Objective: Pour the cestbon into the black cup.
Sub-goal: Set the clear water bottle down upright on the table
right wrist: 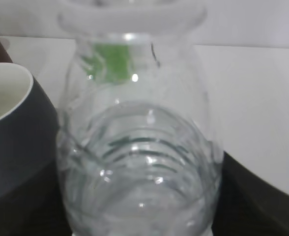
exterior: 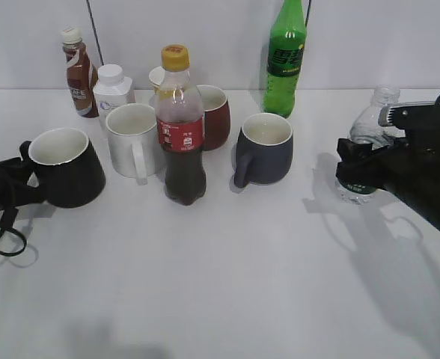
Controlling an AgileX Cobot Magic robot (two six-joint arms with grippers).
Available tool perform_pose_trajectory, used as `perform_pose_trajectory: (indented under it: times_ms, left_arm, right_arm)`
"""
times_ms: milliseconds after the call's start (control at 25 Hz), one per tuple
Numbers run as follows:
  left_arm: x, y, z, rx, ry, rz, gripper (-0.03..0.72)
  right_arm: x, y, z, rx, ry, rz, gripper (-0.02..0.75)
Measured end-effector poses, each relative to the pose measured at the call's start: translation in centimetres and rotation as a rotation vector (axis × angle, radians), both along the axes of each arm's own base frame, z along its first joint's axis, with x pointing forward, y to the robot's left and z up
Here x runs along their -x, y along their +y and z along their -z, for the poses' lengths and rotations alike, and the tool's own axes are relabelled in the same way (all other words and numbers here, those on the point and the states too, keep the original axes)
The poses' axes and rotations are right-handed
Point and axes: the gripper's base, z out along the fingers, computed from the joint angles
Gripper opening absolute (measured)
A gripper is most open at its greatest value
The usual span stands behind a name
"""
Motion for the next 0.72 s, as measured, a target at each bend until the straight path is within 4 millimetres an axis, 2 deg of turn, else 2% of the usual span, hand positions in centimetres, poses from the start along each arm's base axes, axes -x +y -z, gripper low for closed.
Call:
perform_pose_trajectory:
  times_ms: [320,480,720]
  left_arm:
    - [1.1,0.0,0.2,-0.001,0.031,0.001,0.176]
    - [2.4,0.0,-0.5,-0.001,0.039,0.001,0.183]
    - [3.6,0.1,-1.9,0.0,0.02,0.001,0.189]
  right_arm:
    - [0.0,0.0,0.2,-0.014,0.006,0.005,0.515]
    - [0.1,0.2,1.1,-0.007,0.031,-0.022,0.515]
    - [0.2,0.5,1.3,-0.003,0.024,-0.06,0.517]
